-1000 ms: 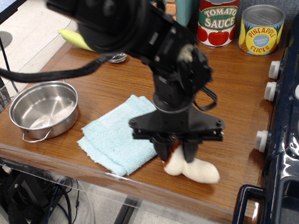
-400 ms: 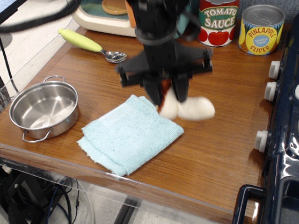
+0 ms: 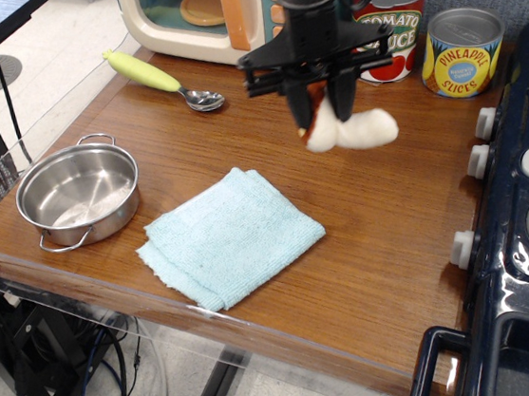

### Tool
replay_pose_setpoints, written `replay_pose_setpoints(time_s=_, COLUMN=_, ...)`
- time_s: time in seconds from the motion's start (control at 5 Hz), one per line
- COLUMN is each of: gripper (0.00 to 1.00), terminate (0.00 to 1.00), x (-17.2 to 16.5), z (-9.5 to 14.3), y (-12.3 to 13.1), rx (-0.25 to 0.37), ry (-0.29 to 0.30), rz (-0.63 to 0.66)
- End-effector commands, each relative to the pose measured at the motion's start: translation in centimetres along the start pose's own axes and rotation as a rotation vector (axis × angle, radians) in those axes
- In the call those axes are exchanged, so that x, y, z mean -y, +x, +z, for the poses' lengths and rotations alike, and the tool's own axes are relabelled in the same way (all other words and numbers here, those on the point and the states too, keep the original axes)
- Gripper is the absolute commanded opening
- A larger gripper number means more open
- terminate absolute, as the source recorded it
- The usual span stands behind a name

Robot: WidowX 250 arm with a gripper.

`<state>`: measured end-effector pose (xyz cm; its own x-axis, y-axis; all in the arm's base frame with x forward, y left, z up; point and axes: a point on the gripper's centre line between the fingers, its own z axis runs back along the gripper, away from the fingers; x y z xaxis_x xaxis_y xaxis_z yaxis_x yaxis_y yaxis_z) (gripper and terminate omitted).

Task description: Move the mushroom backwards so that it's directly in front of the canned goods.

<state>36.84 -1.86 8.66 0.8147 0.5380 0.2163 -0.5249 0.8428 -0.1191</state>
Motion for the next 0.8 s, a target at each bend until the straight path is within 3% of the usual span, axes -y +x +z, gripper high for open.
replay_pose_setpoints(time_s=0.0, gripper=0.0, terminate=0.0, x=2.9, z=-1.1, y=5.1, rx=0.094, ry=0.018, rz=0.045)
replay_pose_setpoints(time_s=0.4, gripper=0.0, terminate=0.0, x=5.0, z=-4.3, y=6.9, rx=0.09, ry=0.059, rz=0.027)
replay_pose_setpoints(time_s=0.6, gripper=1.0, terminate=0.0, x=5.3, z=-5.1, y=6.6, rx=0.07, ry=0.081, rz=0.006)
